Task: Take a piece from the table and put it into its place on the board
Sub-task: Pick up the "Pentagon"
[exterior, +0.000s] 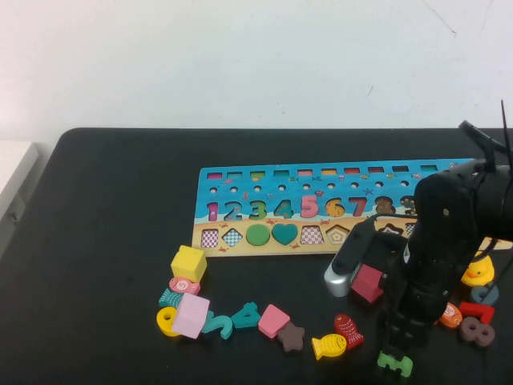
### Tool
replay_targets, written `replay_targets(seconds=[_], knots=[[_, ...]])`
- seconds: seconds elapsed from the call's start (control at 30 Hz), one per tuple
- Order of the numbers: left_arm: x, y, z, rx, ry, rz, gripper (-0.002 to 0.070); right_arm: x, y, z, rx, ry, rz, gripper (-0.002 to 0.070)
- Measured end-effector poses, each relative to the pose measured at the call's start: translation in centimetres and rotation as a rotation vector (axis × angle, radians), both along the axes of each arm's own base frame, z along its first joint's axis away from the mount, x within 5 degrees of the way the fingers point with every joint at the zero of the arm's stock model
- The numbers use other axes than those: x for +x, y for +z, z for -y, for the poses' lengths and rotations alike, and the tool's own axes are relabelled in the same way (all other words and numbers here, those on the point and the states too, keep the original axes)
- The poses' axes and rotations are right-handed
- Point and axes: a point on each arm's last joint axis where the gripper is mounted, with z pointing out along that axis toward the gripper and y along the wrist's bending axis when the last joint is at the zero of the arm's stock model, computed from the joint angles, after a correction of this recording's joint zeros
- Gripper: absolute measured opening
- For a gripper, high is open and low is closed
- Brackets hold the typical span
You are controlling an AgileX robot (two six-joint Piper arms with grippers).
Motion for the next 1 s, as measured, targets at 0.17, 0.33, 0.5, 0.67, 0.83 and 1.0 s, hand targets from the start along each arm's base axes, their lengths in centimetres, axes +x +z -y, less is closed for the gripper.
replay_targets(seconds=[0.17,0.33,0.5,0.67,0.83,1.0], knots=[[0.0,0.0,0.0,0.0,0.0,0.0,-0.0002,0.2,0.1,-0.1,0.015,0.001,0.028,0.0423],[0.0,0.0,0.0,0.0,0.0,0.0,-0.0002,0.8,0.7,-0.4,0.037,0.0,0.069,0.0423],[0.0,0.0,0.0,0.0,0.0,0.0,-0.0002,1.2,1.0,-0.7,0.055,-0.016,0.1,0.0423],[0.0,0.0,0.0,0.0,0.0,0.0,-0.0003,1.2,1.0,-0.7,0.058,-0.072,0.093,0.0423],[0.0,0.0,0.0,0.0,0.0,0.0,-0.0003,1.3,1.0,-0.7,0.06,-0.076,0.094,0.0423],[0.0,0.0,0.0,0.0,0.0,0.0,-0.0003,1.4,0.4,-0.8,0.05,-0.047,0.09,0.0423]])
